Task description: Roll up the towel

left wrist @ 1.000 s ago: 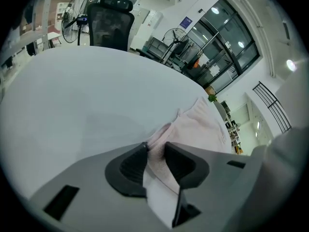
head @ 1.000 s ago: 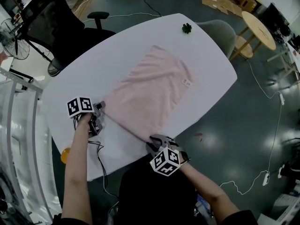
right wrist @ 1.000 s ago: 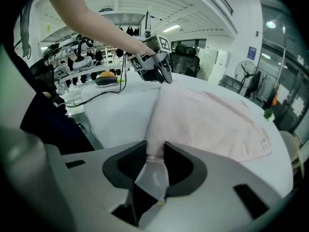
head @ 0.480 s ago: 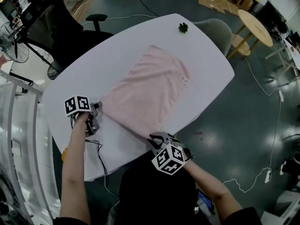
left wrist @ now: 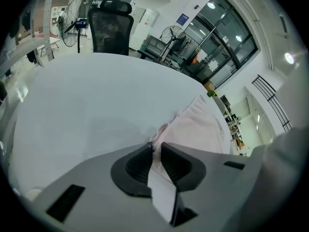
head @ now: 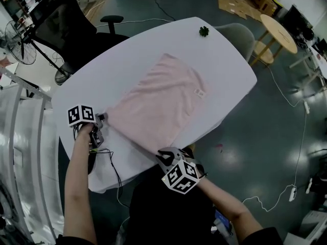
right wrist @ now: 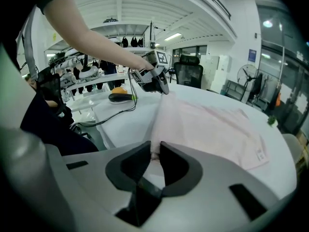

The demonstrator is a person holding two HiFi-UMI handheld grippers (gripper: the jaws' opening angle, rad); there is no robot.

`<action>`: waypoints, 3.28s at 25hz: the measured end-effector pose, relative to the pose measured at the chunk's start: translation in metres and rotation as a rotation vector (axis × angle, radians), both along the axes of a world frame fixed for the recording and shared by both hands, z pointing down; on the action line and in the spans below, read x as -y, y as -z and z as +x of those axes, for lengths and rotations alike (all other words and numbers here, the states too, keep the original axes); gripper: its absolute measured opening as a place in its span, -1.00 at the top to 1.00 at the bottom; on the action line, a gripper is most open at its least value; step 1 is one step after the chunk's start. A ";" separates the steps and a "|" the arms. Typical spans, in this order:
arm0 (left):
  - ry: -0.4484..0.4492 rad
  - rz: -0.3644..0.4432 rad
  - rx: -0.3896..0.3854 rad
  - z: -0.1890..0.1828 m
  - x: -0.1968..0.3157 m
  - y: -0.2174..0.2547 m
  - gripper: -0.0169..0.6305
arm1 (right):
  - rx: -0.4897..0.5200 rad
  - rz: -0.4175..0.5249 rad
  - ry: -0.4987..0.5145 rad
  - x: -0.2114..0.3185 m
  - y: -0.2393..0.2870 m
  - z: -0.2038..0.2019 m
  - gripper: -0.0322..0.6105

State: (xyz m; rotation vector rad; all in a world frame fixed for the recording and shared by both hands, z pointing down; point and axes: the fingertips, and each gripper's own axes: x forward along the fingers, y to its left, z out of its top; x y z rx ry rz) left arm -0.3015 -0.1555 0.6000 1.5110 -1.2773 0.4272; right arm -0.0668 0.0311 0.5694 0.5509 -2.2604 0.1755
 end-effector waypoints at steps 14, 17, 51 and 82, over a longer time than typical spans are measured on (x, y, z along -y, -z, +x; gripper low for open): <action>-0.129 -0.109 0.183 0.003 -0.002 -0.015 0.73 | 0.288 -0.310 -0.210 0.006 -0.006 0.001 0.70; -0.220 -0.126 0.244 0.017 0.011 -0.008 0.73 | 0.424 -0.412 -0.310 0.021 0.001 0.015 0.70; -0.683 -0.181 0.230 0.102 0.084 0.004 0.03 | 0.324 -0.319 -0.248 0.077 -0.029 0.088 0.33; -0.518 -0.207 0.358 0.098 0.130 -0.001 0.05 | 0.342 -0.371 -0.444 0.094 -0.044 0.108 0.57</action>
